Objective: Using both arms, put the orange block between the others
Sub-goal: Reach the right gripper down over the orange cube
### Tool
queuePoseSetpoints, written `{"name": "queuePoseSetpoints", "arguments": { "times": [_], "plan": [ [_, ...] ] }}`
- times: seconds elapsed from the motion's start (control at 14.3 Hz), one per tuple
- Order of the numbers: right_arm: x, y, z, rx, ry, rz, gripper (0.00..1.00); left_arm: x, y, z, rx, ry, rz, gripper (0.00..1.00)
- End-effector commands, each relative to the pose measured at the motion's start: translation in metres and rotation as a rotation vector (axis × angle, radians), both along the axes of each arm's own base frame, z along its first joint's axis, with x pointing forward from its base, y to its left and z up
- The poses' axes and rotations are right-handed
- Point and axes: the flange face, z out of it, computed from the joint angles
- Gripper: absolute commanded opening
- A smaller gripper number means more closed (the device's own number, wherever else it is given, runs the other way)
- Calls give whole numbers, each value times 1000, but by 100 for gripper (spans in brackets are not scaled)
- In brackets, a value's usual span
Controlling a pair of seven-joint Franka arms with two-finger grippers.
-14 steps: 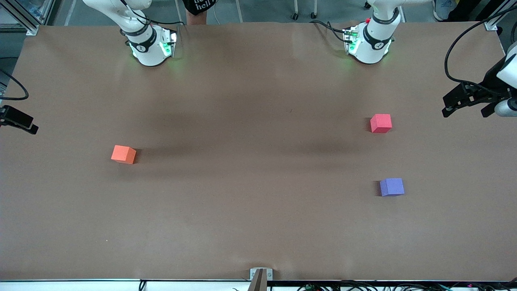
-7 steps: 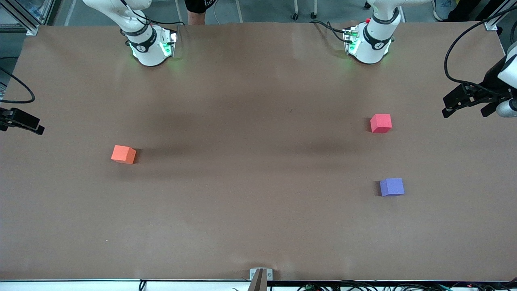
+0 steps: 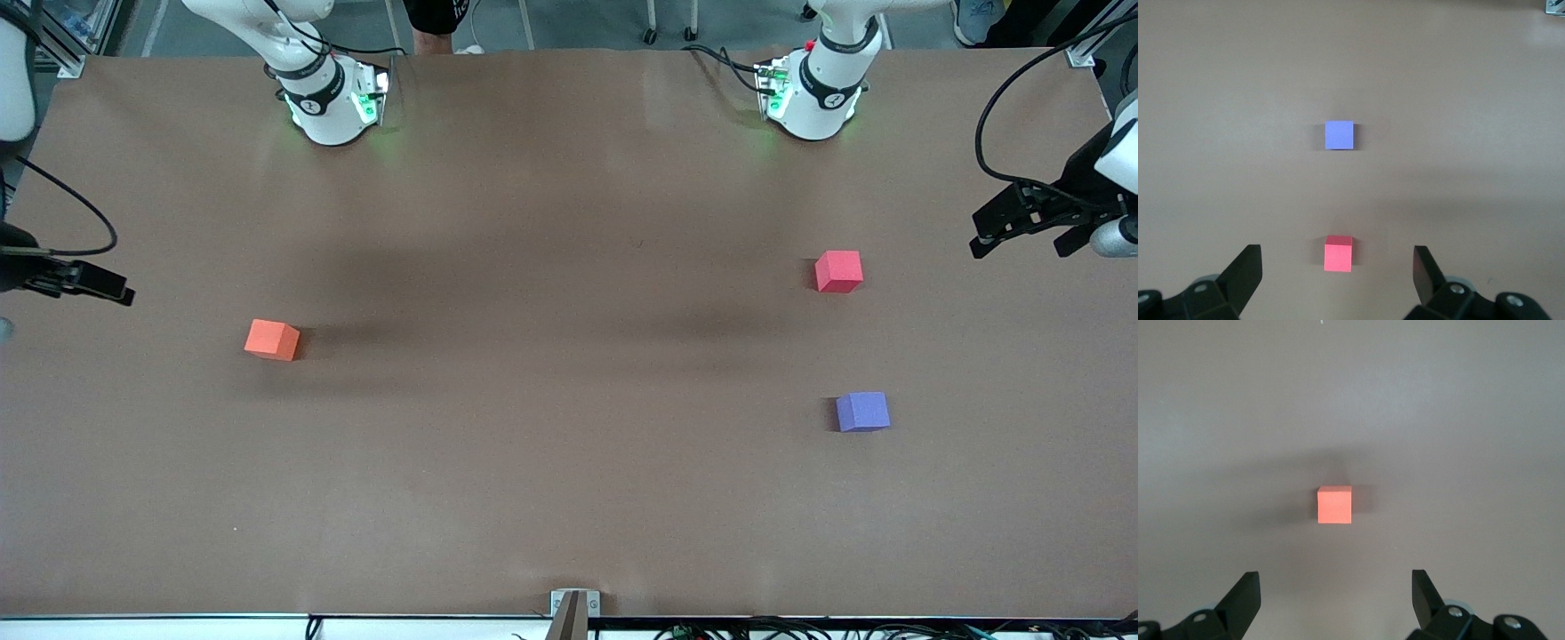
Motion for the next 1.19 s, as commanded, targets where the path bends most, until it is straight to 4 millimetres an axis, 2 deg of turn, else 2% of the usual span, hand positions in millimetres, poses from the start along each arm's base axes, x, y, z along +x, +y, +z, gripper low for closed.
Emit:
{"name": "queuePoseSetpoints", "arguments": {
  "times": [0.0, 0.28, 0.49, 0.84, 1.12],
  "plan": [
    [-5, 0, -27, -7, 39, 14, 100, -7, -2, 5, -14, -9, 9, 100],
    [4, 14, -82, 0, 114, 39, 100, -8, -2, 5, -14, -7, 9, 100],
    [1, 29, -126, -2, 111, 63, 100, -8, -1, 5, -14, -7, 11, 100],
    [11, 26, -196, 5, 167, 43, 100, -8, -2, 5, -14, -7, 9, 100],
    [16, 23, -232, 5, 178, 38, 100, -8, -1, 5, -12, -6, 11, 100]
  ]
}}
